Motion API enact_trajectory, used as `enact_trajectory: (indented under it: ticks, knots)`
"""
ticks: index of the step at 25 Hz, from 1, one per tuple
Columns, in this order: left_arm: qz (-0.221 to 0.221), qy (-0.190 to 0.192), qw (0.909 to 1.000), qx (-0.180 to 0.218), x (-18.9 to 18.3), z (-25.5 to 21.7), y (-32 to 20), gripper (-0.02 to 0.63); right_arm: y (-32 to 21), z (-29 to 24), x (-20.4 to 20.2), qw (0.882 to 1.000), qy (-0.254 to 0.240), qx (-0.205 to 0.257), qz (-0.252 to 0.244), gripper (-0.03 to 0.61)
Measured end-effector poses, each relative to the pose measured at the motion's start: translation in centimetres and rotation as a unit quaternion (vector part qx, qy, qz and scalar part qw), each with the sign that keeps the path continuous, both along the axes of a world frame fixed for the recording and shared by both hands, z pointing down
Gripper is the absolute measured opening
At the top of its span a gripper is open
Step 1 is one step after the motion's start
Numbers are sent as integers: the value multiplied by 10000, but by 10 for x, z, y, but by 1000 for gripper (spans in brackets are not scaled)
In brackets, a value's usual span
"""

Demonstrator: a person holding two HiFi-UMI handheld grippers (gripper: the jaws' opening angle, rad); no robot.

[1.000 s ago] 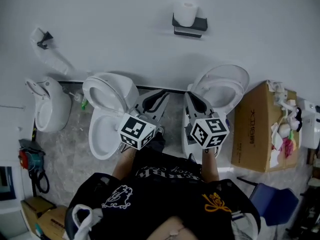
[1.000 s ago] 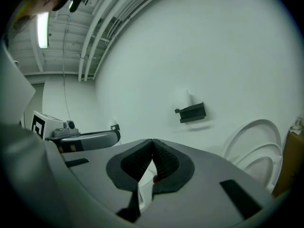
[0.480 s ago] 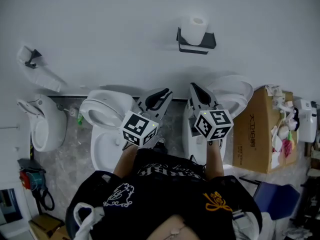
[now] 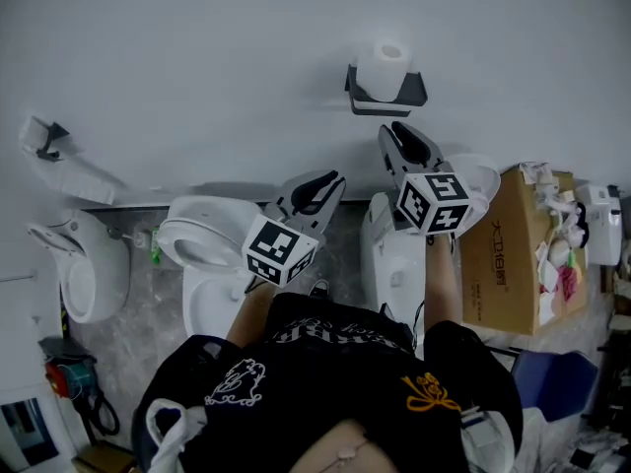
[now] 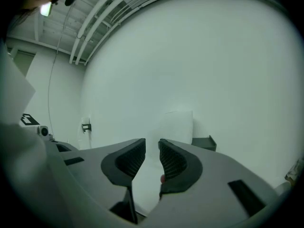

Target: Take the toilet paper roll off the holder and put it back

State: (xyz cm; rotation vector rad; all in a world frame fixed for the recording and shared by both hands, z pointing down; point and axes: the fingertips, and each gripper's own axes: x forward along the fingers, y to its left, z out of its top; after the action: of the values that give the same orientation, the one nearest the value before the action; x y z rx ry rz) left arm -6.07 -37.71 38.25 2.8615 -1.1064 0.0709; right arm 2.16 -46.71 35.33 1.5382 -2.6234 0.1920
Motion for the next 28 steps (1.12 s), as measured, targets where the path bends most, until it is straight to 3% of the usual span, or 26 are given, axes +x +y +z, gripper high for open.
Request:
enact_trajectory:
  ticks: [4, 10, 18, 23, 26, 28]
  knots:
    - [52, 12, 10000, 21, -3, -1, -10, 46, -32, -10, 8, 9996, 94, 157, 206, 148]
    - [59, 32, 10000, -4, -6, 2, -20, 46, -84, -15, 23, 9988, -60, -36, 488, 260]
    - [-8, -17, 10000, -38, -12, 3, -28, 46, -138, 0, 21, 9955, 710, -285, 562, 368]
    - [-65, -58, 9999, -71, -13, 6, -29, 46, -156, 5, 17, 9923, 993, -292, 679, 374]
    - [-84, -79, 9999, -98, -14, 8, -29, 46, -158, 9, 14, 9941, 805, -246, 681, 305]
    - [-104, -70, 9999, -117, -15, 10, -29, 46, -158, 8, 15, 9949, 710, -159, 705, 304]
